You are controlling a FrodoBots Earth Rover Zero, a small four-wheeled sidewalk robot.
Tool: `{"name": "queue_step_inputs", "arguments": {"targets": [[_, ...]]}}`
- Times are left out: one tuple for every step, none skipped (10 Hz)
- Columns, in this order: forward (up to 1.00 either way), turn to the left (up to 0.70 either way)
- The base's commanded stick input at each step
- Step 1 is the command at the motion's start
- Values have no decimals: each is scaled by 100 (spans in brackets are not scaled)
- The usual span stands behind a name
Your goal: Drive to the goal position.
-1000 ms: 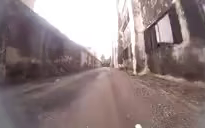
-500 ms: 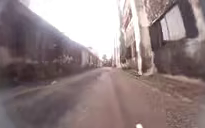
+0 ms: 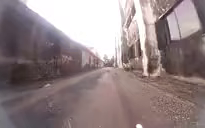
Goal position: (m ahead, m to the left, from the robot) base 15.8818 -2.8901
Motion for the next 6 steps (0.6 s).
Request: {"name": "queue_step_inputs", "arguments": {"targets": [[100, -39], [100, -9], [100, -2], [100, 1], [100, 1], [100, 1]]}}
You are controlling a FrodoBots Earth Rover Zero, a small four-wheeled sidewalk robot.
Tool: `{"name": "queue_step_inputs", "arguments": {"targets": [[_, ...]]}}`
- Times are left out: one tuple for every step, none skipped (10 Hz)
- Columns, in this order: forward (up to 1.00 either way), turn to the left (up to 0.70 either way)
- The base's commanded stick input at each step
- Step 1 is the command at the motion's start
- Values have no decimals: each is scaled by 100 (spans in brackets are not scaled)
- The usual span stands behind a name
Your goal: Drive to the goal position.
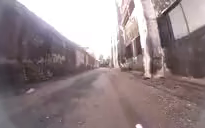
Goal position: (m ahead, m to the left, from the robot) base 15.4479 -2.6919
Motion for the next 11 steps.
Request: {"name": "queue_step_inputs", "arguments": {"targets": [[100, 1], [100, 1], [100, 1], [100, 1], [100, 1], [100, 1], [100, 1], [100, 1], [100, 1], [100, 1], [100, 1]]}}
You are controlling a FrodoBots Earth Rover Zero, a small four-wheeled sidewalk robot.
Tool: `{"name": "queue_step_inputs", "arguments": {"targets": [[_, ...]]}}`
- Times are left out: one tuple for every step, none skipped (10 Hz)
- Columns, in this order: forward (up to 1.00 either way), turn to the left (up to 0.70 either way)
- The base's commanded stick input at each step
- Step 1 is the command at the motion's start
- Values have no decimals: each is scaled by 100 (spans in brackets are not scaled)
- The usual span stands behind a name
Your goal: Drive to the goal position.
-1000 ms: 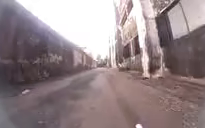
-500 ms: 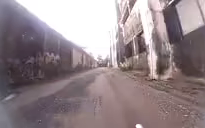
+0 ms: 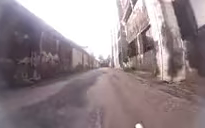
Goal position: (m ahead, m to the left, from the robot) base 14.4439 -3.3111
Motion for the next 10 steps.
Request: {"name": "queue_step_inputs", "arguments": {"targets": [[100, 1], [100, 1], [100, 1], [100, 1], [100, 1], [100, -39], [100, -39], [100, -17], [100, 1], [100, 1]]}}
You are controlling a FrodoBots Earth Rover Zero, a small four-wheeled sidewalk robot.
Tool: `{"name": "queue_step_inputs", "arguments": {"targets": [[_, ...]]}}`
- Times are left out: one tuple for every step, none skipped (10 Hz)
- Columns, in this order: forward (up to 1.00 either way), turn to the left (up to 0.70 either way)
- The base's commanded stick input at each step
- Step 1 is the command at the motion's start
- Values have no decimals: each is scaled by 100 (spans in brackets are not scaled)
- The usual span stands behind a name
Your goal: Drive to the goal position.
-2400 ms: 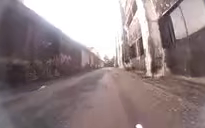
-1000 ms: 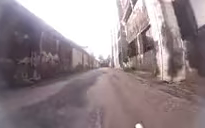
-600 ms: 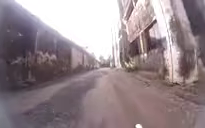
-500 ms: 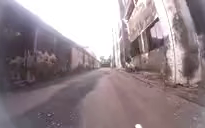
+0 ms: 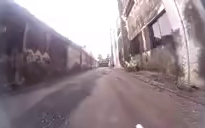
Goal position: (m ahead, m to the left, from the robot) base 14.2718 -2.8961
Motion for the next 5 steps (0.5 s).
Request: {"name": "queue_step_inputs", "arguments": {"targets": [[100, 1], [100, 1], [100, 1], [100, 1], [100, 1]]}}
